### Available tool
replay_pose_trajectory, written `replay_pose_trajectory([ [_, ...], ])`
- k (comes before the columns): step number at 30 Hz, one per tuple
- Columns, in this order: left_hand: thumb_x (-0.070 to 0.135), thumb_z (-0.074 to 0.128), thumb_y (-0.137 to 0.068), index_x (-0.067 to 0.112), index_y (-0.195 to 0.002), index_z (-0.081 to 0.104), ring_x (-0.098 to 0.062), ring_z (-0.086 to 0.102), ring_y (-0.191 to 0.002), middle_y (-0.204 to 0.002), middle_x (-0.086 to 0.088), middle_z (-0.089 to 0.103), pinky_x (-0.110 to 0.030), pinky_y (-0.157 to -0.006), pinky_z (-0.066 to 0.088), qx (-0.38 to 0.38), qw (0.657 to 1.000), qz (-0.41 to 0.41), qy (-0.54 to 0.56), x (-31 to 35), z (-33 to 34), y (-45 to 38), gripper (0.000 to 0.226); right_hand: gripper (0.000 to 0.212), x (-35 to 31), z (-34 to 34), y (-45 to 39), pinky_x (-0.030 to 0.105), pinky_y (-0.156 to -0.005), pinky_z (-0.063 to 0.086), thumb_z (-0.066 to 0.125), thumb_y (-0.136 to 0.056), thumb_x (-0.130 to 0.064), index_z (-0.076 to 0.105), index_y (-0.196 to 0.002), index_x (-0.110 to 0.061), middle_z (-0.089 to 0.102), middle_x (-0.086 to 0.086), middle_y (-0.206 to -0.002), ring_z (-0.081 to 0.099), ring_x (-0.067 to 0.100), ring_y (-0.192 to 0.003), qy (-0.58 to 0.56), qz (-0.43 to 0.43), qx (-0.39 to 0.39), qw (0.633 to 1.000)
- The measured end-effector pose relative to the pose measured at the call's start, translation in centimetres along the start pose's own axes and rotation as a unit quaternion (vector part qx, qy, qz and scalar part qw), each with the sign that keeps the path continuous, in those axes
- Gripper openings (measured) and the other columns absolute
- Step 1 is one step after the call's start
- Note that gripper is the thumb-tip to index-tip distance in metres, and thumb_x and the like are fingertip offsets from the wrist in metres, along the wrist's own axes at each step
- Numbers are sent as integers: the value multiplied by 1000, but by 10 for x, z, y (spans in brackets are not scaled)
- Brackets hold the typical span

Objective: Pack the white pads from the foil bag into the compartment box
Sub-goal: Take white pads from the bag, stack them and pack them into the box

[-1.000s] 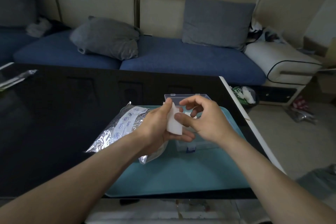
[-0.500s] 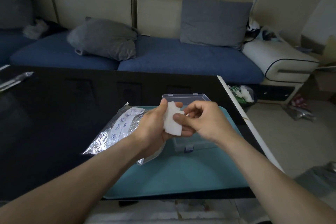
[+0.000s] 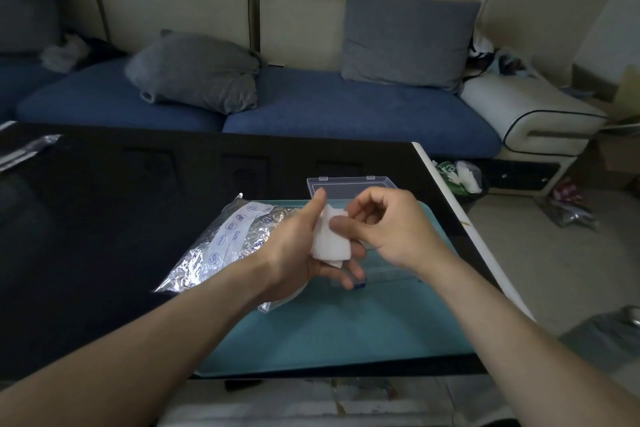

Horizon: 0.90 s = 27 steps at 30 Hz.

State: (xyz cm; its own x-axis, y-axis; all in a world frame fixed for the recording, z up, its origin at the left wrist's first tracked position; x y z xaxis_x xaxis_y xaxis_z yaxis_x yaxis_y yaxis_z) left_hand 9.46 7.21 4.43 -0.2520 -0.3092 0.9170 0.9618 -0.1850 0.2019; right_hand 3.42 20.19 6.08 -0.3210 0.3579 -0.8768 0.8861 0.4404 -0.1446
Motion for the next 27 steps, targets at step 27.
replay_pose_trajectory([
  [27, 2, 77, -65, -1, -113, 59, -19, 68, -76, -90, -15, 68, -29, -63, 56, 120, 988, 91, -29, -2, -5, 0, 51, 62, -14, 16, 4, 32, -103, 45, 85, -58, -52, 75, -112, -24, 56, -10, -138, 52, 12, -126, 284, -93, -29, 954],
])
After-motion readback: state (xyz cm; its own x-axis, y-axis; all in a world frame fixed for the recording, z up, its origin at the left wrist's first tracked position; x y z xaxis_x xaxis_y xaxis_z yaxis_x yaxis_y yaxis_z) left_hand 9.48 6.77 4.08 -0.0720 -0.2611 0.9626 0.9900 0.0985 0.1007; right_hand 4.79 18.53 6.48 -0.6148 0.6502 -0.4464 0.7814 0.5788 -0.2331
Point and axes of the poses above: each hand's wrist, its own y-axis away from the middle knuckle, its own z-axis out of the palm, x = y × z, the point moved 3 cm from there along -y, towards the middle knuckle
